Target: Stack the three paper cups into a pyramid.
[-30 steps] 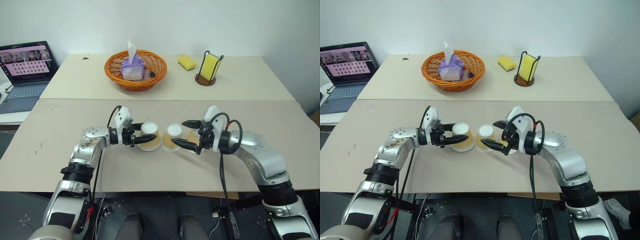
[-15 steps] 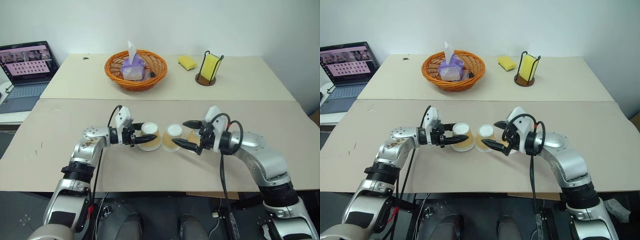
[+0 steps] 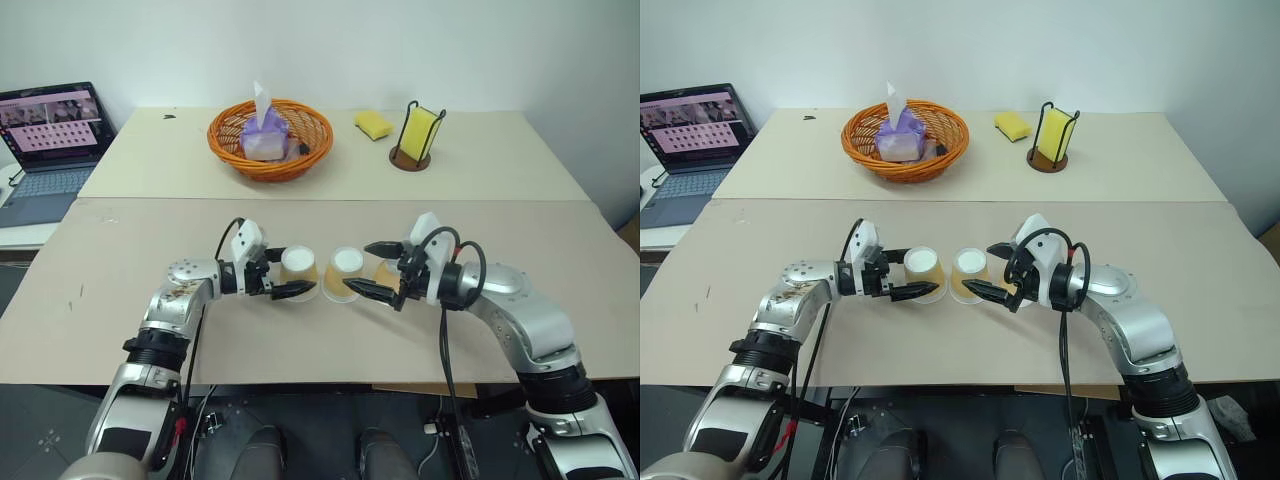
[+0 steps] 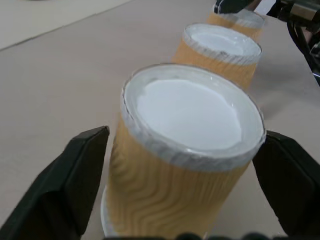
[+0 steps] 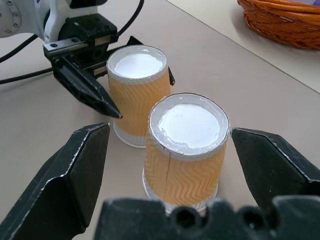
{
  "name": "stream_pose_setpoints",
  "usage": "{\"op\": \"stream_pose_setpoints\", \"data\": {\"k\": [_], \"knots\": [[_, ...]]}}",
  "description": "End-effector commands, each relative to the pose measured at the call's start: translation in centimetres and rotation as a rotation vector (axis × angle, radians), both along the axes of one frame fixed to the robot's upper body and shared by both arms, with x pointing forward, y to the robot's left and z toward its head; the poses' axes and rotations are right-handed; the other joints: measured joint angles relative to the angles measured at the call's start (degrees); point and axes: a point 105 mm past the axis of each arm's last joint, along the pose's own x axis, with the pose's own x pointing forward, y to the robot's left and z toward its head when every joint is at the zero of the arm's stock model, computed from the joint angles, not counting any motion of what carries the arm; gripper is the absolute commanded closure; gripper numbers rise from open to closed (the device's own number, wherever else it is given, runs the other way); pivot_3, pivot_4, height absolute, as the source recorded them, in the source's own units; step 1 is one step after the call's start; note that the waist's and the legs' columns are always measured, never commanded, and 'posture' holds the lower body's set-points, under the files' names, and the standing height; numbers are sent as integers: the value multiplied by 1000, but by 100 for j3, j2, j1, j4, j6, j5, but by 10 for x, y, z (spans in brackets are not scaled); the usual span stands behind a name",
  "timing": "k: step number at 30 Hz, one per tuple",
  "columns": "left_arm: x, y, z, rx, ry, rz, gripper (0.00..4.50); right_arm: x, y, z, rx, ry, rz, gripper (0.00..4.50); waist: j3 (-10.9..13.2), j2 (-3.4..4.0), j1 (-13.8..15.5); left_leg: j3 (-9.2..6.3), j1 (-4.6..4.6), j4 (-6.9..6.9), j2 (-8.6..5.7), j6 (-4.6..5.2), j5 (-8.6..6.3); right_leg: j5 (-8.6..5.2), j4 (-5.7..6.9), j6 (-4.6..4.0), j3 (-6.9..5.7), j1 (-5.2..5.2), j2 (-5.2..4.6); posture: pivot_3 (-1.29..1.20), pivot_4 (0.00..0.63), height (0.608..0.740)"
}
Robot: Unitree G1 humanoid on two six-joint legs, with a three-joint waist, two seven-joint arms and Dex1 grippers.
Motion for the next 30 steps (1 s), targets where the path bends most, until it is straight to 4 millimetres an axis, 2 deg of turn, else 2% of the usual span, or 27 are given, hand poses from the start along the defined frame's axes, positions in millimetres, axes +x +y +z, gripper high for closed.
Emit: {"op": "stream_pose_setpoints", "data": {"k": [1,6,12,19,24,27,30], "knots": [[1,1,18,-11,-63,-4,55,0,2,13,12,-50,13,0,0,0,0,1,0,0,0,0,0,0,0,0,0,0,0,0,150,732],[-1,5,27,-14,-78,-9,55,0,2,12,12,-49,15,0,0,0,-7,0,0,0,1,0,0,0,0,0,0,0,0,0,150,732],[-24,17,51,14,-72,-93,55,1,0,13,11,-49,11,0,0,0,-32,0,-1,0,2,0,0,0,2,0,1,-2,2,0,150,732],[-53,13,93,-13,-69,-190,55,4,-7,16,4,-63,-10,0,1,0,-38,0,-1,-1,4,0,0,-1,3,1,1,-2,2,0,150,732],[-64,8,112,-30,-70,-220,55,1,-34,51,-25,-168,-73,0,2,2,-22,1,-1,0,3,0,0,-1,0,2,1,-2,1,0,150,732],[-66,8,113,-29,-64,-223,55,-11,-52,87,-19,-250,-85,0,7,9,-17,2,-2,-1,3,0,0,-1,0,2,2,-4,1,0,150,732],[-68,7,110,-23,-53,-224,55,-21,-71,105,-35,-275,-102,0,8,9,-15,2,-2,-1,5,1,-1,-1,-2,2,2,-3,3,0,150,732]]}}
